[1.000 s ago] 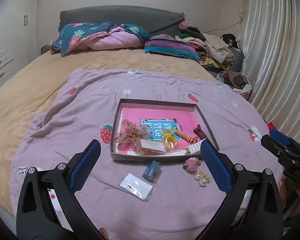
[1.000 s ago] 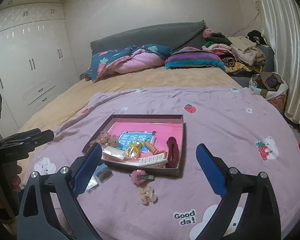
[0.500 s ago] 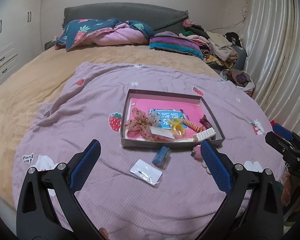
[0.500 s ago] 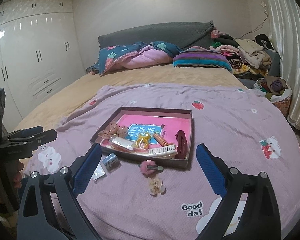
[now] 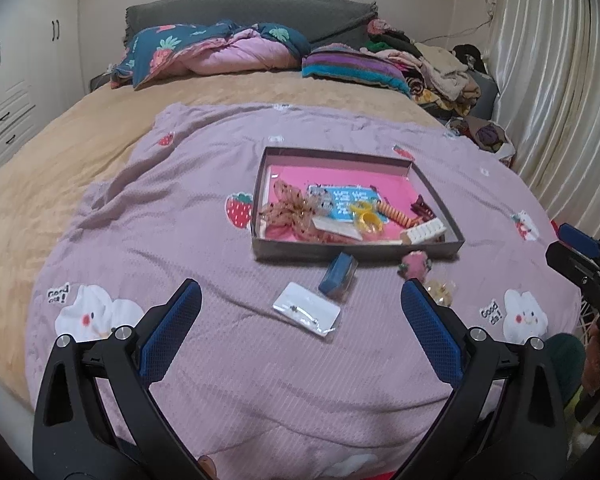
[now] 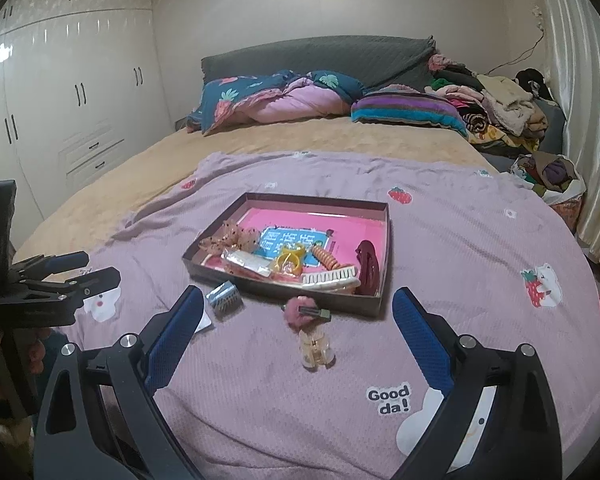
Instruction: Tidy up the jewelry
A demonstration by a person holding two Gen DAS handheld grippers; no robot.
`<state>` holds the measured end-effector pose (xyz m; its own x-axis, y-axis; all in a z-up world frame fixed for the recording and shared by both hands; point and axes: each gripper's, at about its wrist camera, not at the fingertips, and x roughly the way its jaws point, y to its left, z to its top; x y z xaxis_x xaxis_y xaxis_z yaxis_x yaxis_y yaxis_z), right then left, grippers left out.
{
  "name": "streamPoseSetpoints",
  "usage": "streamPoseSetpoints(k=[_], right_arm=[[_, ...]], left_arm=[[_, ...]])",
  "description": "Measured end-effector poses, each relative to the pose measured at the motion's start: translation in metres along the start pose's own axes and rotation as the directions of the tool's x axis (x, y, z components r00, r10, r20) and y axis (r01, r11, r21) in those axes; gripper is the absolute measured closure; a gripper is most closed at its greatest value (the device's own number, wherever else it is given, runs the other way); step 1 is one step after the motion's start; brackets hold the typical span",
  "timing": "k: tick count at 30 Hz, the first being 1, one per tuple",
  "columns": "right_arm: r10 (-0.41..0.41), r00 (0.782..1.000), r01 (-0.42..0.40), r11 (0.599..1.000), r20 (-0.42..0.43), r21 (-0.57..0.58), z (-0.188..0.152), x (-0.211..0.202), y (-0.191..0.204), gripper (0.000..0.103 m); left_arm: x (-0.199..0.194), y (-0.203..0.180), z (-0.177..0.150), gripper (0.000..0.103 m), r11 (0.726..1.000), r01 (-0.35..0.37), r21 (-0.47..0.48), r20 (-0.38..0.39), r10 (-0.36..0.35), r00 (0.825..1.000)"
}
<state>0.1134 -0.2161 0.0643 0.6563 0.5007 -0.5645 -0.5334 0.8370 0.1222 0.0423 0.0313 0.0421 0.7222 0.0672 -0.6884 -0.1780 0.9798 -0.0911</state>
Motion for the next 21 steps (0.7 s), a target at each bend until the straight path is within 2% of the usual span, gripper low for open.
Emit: streamPoseSetpoints(k=[21], right_arm=[[0.01, 0.991, -0.011, 1.0, -0.13, -0.005, -0.032, 0.048, 0.003, 0.008]], left_arm=[[0.044, 0.011, -0.023, 0.01, 1.0, -0.017, 0.009, -0.094, 0.018, 0.995]])
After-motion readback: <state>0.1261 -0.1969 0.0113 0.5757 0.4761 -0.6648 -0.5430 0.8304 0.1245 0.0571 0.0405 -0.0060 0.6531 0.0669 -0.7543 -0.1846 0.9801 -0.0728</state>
